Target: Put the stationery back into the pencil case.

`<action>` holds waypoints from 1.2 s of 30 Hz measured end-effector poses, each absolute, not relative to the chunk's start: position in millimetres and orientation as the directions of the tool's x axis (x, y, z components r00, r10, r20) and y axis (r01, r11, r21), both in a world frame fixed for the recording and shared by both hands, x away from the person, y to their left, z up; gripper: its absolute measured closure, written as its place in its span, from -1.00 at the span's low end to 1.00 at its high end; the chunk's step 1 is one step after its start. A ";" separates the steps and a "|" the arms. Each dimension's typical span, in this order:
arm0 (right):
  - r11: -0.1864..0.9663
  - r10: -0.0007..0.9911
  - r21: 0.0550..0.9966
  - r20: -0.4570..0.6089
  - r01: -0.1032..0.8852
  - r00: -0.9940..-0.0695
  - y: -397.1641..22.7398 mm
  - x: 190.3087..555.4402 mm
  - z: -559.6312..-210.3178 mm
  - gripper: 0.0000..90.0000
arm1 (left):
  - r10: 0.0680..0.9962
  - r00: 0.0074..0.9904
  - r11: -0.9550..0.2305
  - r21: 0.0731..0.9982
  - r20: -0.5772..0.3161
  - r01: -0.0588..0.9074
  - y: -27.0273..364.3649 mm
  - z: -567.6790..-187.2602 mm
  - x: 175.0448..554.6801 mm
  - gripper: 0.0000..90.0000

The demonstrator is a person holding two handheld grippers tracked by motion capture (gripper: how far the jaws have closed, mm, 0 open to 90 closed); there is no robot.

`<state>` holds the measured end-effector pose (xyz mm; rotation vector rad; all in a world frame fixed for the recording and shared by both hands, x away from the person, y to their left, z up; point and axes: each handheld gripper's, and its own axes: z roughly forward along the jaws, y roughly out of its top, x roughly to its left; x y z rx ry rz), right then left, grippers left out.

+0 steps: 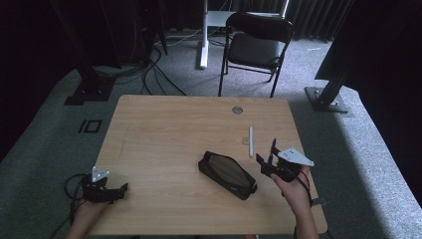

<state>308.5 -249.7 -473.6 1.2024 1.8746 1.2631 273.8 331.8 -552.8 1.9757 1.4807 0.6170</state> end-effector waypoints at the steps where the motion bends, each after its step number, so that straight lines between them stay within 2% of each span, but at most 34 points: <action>1: 0.149 0.908 0.919 0.019 0.365 -0.419 -251.6 311.2 -474.9 -0.29 | 0.962 0.274 -0.208 0.694 0.017 0.689 331.8 -552.8 273.8 -0.99; 19: 0.097 0.964 0.881 0.033 0.462 -0.265 -274.2 360.1 -499.7 -0.31 | 0.962 0.274 -0.209 0.693 0.017 0.690 331.8 -552.7 273.8 -0.99; 36: 0.025 0.993 0.841 0.041 0.540 -0.110 -278.3 387.4 -528.7 -0.21 | 0.962 0.274 -0.209 0.693 0.017 0.690 331.8 -552.7 273.8 -0.99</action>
